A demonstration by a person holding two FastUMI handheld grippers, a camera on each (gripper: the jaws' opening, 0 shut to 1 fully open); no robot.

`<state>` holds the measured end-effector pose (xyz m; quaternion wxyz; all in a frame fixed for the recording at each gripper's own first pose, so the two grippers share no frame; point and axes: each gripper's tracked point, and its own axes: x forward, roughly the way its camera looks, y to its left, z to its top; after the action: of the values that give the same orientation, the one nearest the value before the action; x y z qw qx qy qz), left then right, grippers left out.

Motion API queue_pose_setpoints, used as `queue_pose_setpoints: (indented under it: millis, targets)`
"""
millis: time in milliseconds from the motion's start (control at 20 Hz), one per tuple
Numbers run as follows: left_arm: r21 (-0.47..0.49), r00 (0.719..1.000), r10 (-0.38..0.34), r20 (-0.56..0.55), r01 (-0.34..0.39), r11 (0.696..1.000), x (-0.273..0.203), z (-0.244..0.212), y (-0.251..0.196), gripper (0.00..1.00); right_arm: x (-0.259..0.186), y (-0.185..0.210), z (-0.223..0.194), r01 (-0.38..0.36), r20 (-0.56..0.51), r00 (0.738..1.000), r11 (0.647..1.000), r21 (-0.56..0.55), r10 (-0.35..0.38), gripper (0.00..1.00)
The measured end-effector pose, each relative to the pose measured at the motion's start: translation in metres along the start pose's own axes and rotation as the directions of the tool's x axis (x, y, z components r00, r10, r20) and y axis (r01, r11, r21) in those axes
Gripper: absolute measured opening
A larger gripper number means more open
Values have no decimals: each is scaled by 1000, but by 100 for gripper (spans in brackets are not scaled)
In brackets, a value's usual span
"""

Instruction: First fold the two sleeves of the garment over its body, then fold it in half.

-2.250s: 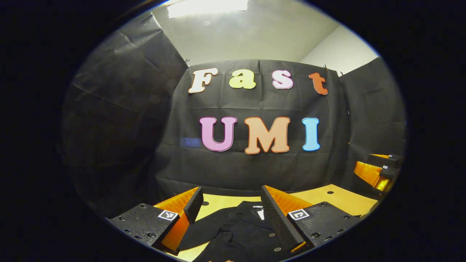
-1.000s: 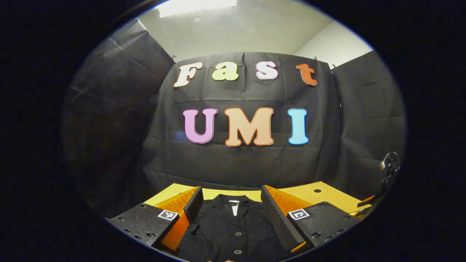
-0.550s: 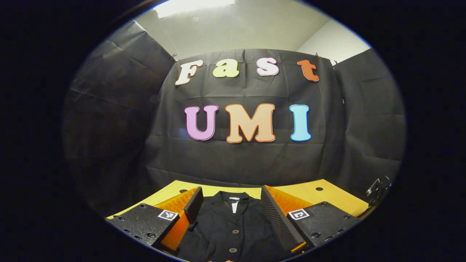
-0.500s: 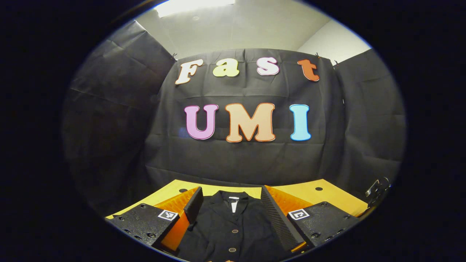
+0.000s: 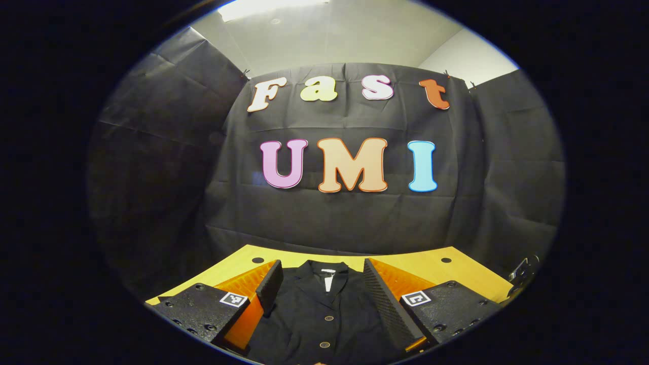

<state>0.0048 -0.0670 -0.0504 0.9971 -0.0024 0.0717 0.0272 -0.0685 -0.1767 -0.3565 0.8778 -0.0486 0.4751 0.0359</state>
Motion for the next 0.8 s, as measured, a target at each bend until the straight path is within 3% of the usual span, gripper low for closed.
queue_pose_setpoints:
  millis: [50,150,400,550,800]
  targets:
    - [7,1000,6,-2,-6,1000,-1,0,4,94,3,1,0,30,18,999,1000,-10,-30,12]
    - [20,1000,25,-5,-24,999,-2,1,16,94,-2,4,-1,75,26,997,996,-43,-74,5]
    - [2,1000,20,0,-20,1000,4,1,33,94,-5,11,11,82,27,996,990,113,-86,4]
    - [3,1000,-6,-1,6,1000,14,3,47,94,-14,14,39,109,70,990,975,195,-124,3]
    - [28,999,-20,27,19,999,25,14,92,94,-32,40,107,134,163,971,964,231,-174,4]
